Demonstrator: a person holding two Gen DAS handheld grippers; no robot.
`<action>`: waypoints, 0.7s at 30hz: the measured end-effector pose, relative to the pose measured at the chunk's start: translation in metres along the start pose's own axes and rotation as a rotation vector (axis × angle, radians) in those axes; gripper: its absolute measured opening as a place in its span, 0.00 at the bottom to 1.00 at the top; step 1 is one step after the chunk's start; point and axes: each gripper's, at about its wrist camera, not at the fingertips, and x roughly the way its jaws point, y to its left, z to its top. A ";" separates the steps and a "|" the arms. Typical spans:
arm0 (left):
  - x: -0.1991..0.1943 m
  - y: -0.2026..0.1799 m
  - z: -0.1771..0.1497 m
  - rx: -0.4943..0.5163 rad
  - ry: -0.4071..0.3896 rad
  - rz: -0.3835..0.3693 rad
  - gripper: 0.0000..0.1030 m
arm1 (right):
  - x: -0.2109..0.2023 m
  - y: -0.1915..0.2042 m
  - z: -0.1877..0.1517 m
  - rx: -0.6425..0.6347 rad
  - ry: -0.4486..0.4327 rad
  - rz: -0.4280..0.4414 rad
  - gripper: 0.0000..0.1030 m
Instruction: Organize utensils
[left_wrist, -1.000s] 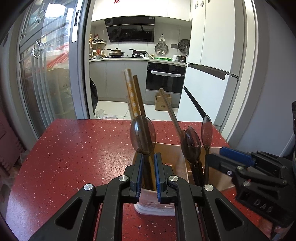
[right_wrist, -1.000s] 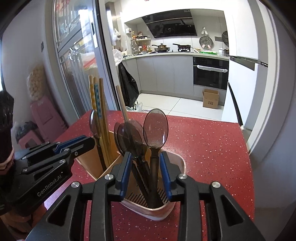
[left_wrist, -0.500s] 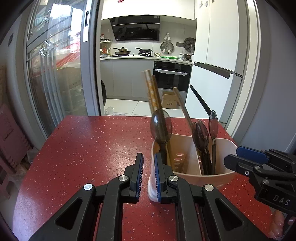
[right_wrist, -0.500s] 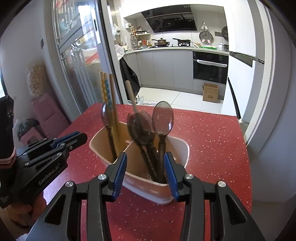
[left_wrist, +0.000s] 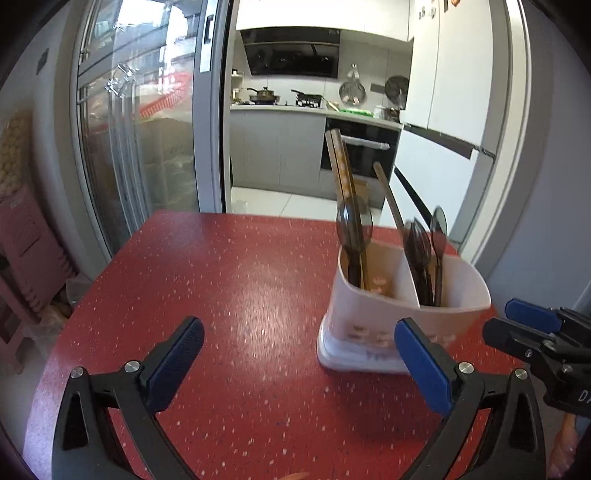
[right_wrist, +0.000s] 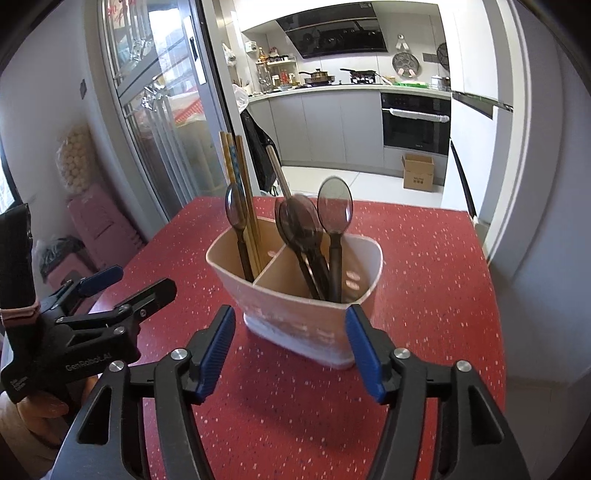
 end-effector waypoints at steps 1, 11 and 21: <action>-0.002 0.000 -0.002 0.007 0.006 0.000 1.00 | -0.002 0.000 -0.004 0.005 0.005 -0.006 0.73; -0.019 0.004 -0.030 0.012 0.075 0.031 1.00 | -0.006 -0.006 -0.042 0.088 0.072 -0.077 0.85; -0.037 0.003 -0.053 0.021 0.078 0.018 1.00 | -0.030 -0.002 -0.070 0.117 -0.018 -0.202 0.86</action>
